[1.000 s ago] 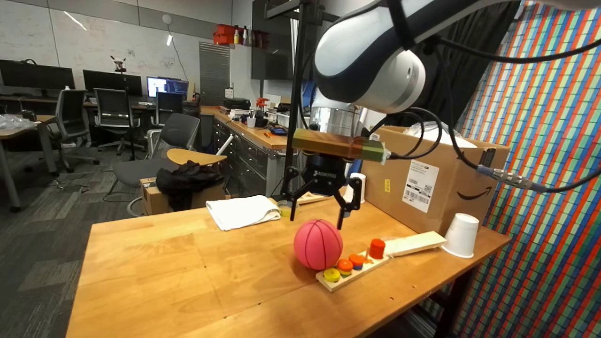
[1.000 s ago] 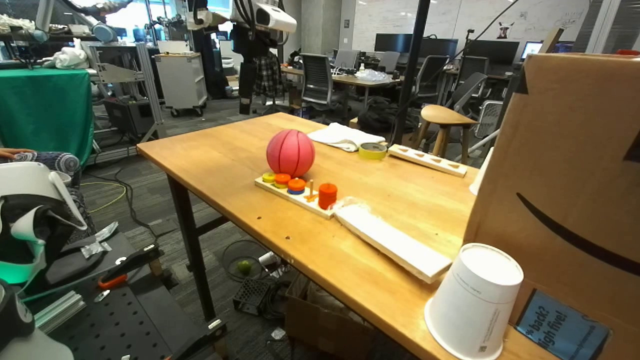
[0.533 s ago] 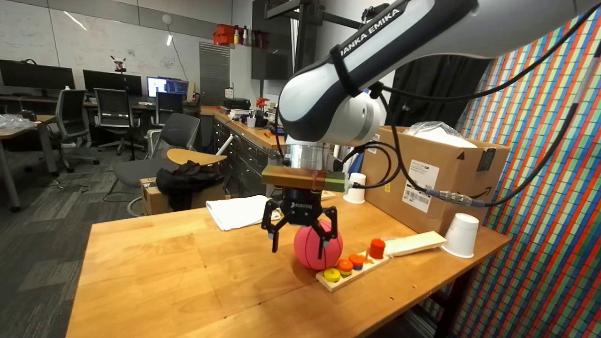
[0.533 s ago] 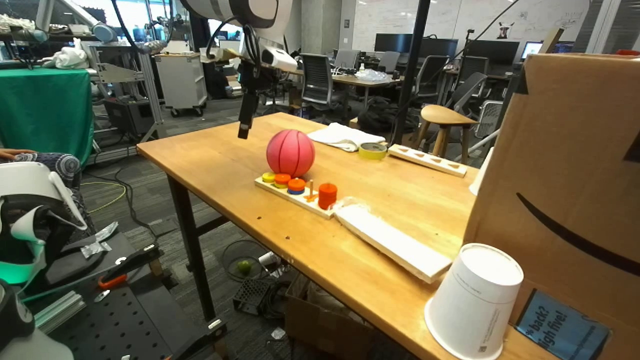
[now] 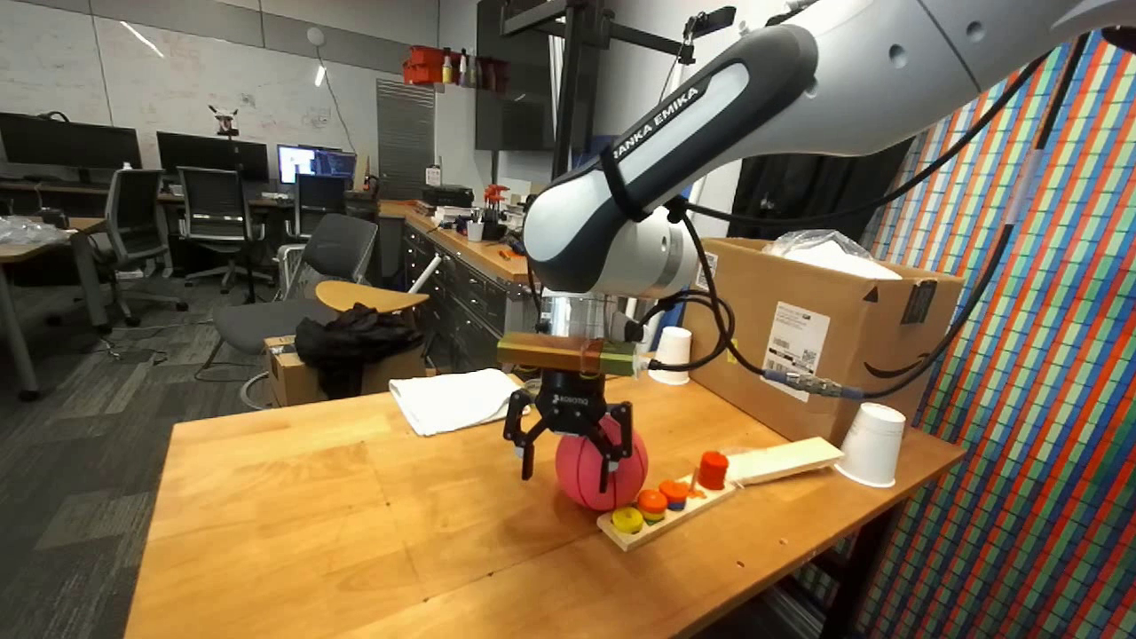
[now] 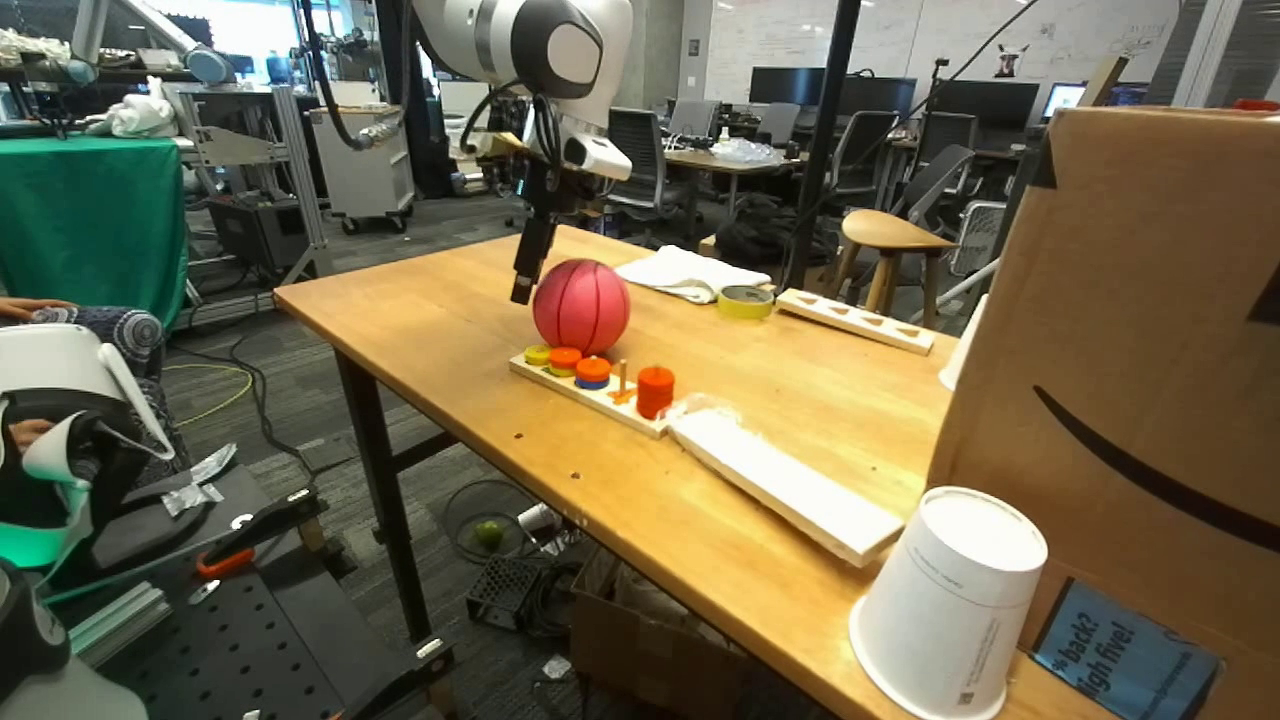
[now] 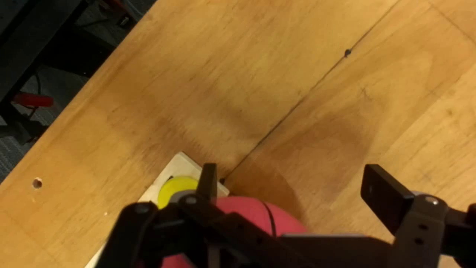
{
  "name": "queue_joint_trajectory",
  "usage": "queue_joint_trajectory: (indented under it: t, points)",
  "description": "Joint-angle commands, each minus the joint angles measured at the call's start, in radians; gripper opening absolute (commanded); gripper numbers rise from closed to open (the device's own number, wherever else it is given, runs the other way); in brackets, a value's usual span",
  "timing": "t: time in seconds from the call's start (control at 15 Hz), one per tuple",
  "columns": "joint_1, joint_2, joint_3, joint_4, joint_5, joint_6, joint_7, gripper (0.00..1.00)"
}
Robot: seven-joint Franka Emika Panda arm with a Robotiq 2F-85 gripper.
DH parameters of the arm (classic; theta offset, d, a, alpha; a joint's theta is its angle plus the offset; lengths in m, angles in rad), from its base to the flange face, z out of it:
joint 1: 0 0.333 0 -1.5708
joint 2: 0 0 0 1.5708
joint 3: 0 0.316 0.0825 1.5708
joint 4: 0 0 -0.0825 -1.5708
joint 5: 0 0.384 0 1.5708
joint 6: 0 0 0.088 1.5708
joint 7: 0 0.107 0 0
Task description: Move the basketball to the right
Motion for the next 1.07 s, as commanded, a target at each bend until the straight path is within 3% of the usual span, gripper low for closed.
queue_joint_trajectory:
  t: [0.0,0.2,0.6,0.8,1.0]
  points:
    - [-0.01,0.017,-0.063,0.041,-0.028,-0.003,0.01,1.0]
    - [-0.034,0.011,-0.144,0.028,-0.142,0.006,0.026,1.0]
    - [-0.151,-0.065,-0.328,0.047,-0.424,0.038,0.067,1.0]
    - [-0.2,-0.156,-0.36,0.021,-0.475,0.08,0.059,1.0]
    - [-0.221,-0.263,-0.345,-0.043,-0.508,0.122,0.052,1.0]
